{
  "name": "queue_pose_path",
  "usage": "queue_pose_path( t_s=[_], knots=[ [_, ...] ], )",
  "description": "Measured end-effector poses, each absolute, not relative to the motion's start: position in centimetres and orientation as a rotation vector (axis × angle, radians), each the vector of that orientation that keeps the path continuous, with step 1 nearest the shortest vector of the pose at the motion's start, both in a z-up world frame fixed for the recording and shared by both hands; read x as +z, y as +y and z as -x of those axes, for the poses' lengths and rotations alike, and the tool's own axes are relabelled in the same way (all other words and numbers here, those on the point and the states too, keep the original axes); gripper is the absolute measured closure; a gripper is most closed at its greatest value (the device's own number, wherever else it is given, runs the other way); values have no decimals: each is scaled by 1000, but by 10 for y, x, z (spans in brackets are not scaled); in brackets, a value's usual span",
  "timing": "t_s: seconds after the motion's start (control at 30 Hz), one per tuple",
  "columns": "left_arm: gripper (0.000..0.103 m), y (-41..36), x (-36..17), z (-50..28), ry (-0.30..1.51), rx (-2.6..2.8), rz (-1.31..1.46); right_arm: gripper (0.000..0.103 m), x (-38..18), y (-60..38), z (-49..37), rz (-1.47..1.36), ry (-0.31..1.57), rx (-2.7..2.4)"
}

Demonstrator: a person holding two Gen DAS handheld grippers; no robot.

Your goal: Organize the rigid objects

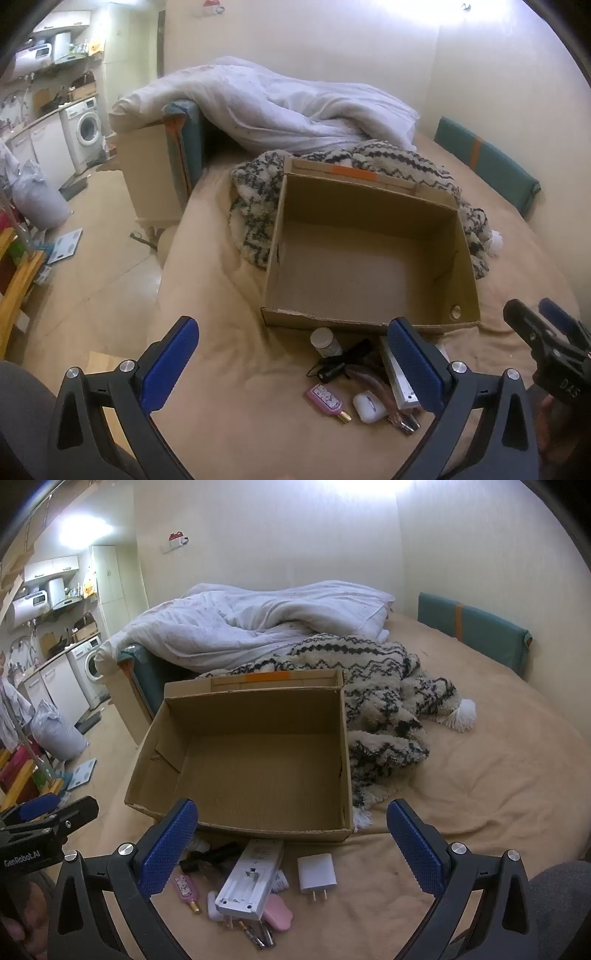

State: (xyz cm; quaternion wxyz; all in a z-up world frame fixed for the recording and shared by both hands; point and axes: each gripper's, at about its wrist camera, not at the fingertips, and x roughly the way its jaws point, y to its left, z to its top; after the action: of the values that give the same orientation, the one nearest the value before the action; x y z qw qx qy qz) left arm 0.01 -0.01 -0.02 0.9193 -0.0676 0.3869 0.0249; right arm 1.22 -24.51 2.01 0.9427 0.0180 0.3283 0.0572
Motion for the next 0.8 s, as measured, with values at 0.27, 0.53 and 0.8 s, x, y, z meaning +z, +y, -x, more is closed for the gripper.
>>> queue_pose_path(
  t_s=[0.27, 0.53, 0.8],
  knots=[
    [1, 1, 1, 1, 784, 66, 121, 0, 20, -245, -12, -34, 671, 114],
    [1, 1, 4, 2, 788, 69, 127, 0, 19, -245, -12, -35, 674, 116],
    [1, 1, 4, 2, 789, 71, 126, 0, 19, -245, -12, -38, 676, 117]
  ],
)
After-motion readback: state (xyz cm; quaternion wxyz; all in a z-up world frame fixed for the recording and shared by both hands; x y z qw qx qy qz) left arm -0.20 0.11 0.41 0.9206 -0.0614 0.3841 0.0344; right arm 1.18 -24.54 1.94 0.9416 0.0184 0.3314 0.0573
